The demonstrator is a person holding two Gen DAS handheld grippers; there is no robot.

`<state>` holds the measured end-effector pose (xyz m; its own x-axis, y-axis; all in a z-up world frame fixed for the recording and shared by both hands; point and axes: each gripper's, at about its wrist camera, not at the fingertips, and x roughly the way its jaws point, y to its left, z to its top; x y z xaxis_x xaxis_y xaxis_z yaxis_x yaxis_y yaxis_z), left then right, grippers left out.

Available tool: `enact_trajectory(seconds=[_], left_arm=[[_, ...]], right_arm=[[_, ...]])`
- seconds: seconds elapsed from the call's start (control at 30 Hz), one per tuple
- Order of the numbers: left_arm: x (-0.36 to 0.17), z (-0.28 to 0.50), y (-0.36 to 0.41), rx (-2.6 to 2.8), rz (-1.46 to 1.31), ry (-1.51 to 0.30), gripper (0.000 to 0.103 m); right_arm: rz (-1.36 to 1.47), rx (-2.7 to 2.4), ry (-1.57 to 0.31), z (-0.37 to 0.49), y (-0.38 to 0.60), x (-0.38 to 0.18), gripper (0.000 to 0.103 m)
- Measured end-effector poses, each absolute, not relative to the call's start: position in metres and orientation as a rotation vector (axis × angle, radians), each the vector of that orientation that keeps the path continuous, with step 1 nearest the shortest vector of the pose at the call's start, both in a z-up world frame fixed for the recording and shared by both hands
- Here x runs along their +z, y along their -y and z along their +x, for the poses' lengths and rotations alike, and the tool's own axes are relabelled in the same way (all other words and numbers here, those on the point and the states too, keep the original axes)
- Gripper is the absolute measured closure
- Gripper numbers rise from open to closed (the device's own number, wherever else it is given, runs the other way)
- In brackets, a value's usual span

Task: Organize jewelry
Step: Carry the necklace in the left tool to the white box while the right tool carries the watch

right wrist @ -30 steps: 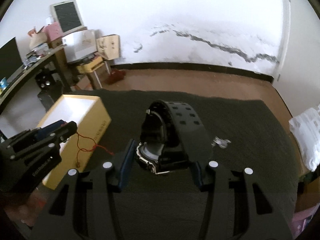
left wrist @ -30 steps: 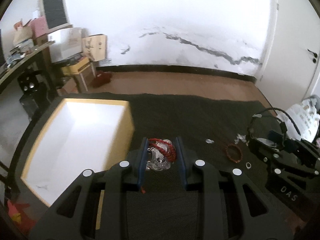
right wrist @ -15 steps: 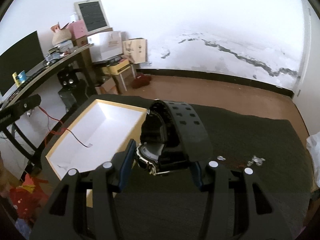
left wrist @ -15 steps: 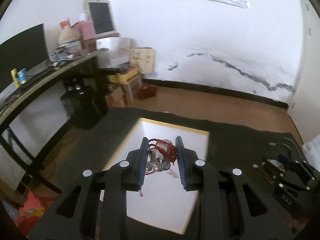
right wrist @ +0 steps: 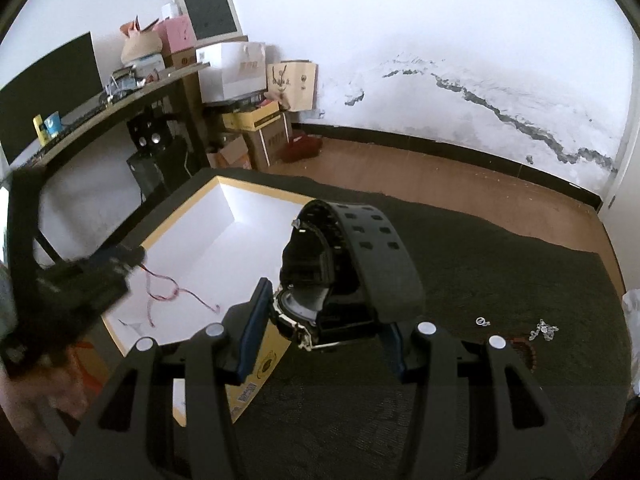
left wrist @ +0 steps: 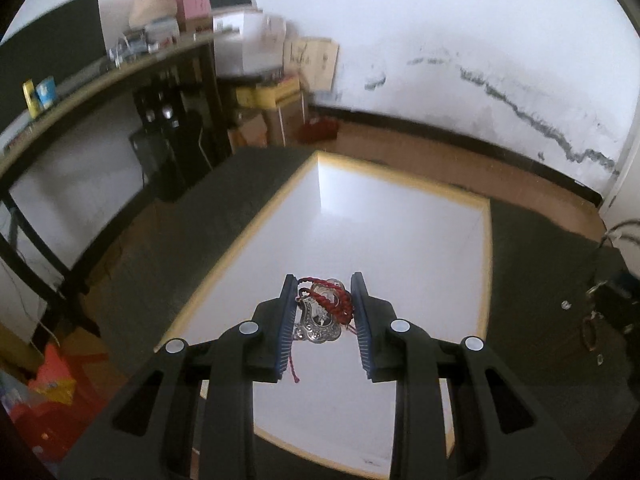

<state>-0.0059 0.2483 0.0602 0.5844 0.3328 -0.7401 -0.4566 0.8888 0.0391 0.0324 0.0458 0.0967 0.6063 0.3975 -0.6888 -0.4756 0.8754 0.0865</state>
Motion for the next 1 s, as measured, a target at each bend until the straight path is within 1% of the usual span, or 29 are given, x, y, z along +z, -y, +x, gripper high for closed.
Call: enact_trajectory(seconds=[0.2, 0.47, 0.7, 1.0], left_arm=[[0.016, 0.002, -0.258, 0.466, -0.174, -0.888, 0.076], [-0.014, 0.015, -0.27, 0.438, -0.182, -0.958, 0.076], [-0.024, 0.017, -0.272, 0.418, -0.183, -0.989, 0.076], [-0.022, 0.016, -0.275, 0.395, -0.176, -0.986, 0.075]], right_arm=[[-0.147, 0.504, -0.793, 0.037, -0.061, 0.08, 0.053], [-0.166, 0.501, -0.808, 0.04, -0.07, 0.068, 0.053], [-0.17, 0.496, -0.81, 0.041, -0.068, 0.065, 0.053], [-0.171, 0.496, -0.811, 0.042, -0.066, 0.065, 0.053]])
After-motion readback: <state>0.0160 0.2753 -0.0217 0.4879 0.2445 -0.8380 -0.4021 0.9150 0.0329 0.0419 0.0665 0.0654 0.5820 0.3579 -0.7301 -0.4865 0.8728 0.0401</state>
